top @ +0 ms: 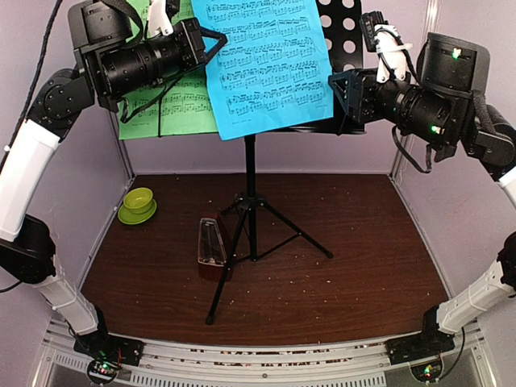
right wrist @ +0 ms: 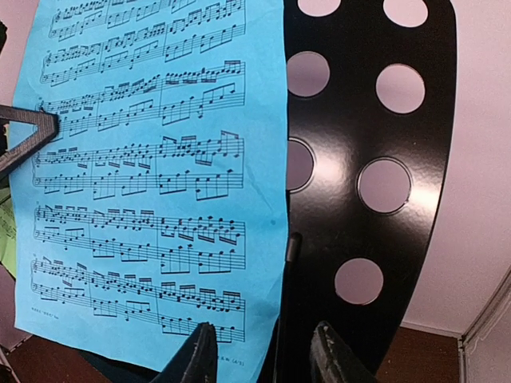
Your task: Set up the instrument practice props
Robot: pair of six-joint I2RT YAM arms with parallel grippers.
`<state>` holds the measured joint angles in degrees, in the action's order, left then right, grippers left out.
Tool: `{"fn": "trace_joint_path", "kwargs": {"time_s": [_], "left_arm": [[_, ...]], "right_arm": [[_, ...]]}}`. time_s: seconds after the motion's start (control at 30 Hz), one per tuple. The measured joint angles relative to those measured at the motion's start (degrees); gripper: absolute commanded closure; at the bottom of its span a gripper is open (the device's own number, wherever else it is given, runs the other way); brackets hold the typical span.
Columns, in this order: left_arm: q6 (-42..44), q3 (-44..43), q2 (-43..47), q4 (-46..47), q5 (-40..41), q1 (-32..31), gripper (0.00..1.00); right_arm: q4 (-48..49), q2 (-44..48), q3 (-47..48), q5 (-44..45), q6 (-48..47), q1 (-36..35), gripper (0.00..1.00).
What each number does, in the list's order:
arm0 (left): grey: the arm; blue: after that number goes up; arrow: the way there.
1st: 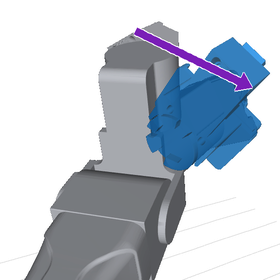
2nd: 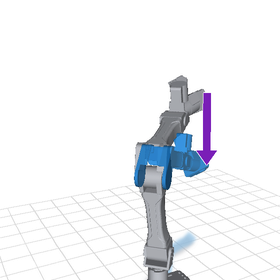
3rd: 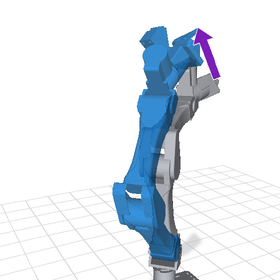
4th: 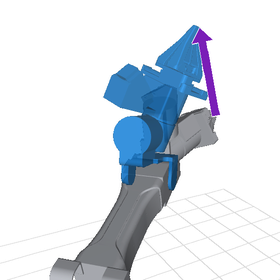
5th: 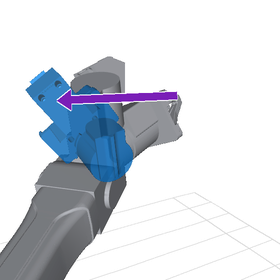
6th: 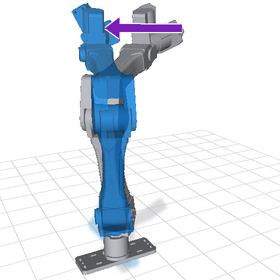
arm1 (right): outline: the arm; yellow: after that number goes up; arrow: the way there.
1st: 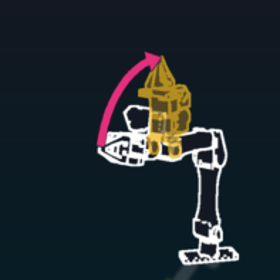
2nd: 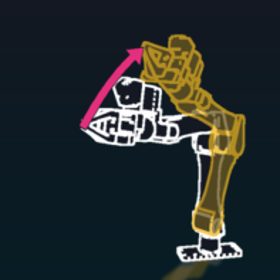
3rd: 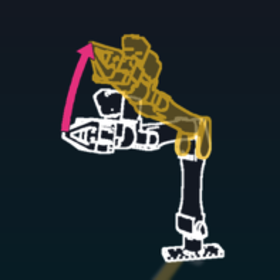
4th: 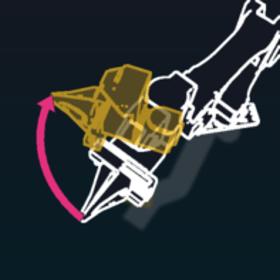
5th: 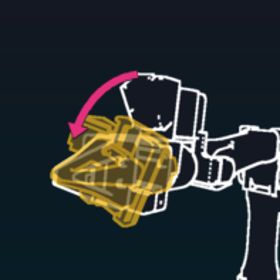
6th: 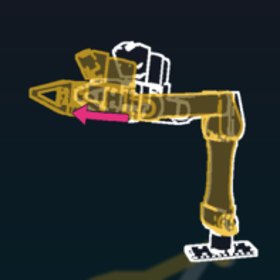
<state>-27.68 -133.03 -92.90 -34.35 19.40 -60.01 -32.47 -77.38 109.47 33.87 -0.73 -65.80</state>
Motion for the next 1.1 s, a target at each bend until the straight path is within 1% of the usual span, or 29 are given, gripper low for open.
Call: {"fn": "trace_joint_path", "kwargs": {"time_s": [0.1, 0.23, 0.5, 0.6, 0.83, 0.87, 1.1], "left_arm": [[2.05, -0.59, -0.02, 0.07, 0.11, 0.0, 1.0], [4.96, -1.07, -0.02, 0.52, 0.48, 0.0, 1.0], [8.81, -1.25, -0.02, 1.36, 0.74, 0.0, 1.0], [9.86, -1.27, -0.04, 1.57, 0.52, 0.0, 1.0], [11.85, -1.27, -0.31, 2.36, -0.13, 0.0, 1.0], [12.15, -1.29, -0.37, 2.58, -0.13, 0.0, 1.0], [14.4, -1.33, -0.81, 3.06, -0.04, 0.0, 1.0]], "right_arm": [[-0.7, -0.74, 0.98, 1.18, -0.48, 0.0, 0.59], [-1.29, -0.85, 1.07, 2.25, -1.03, 0.04, 0.65], [-3.72, -1.86, 2.71, 3.48, -1.31, 1.14, 0.71], [-4.52, -2.49, 3.23, 3.41, -1.25, 1.36, 0.75], [-5.95, -4.5, 5.07, 2.23, -0.68, 1.73, 0.98], [-5.88, -4.52, 5.07, 1.9, -0.2, 1.73, 1.0], [-2.64, -3.43, 2.73, 1.14, -0.42, 1.79, 1.0]]}}
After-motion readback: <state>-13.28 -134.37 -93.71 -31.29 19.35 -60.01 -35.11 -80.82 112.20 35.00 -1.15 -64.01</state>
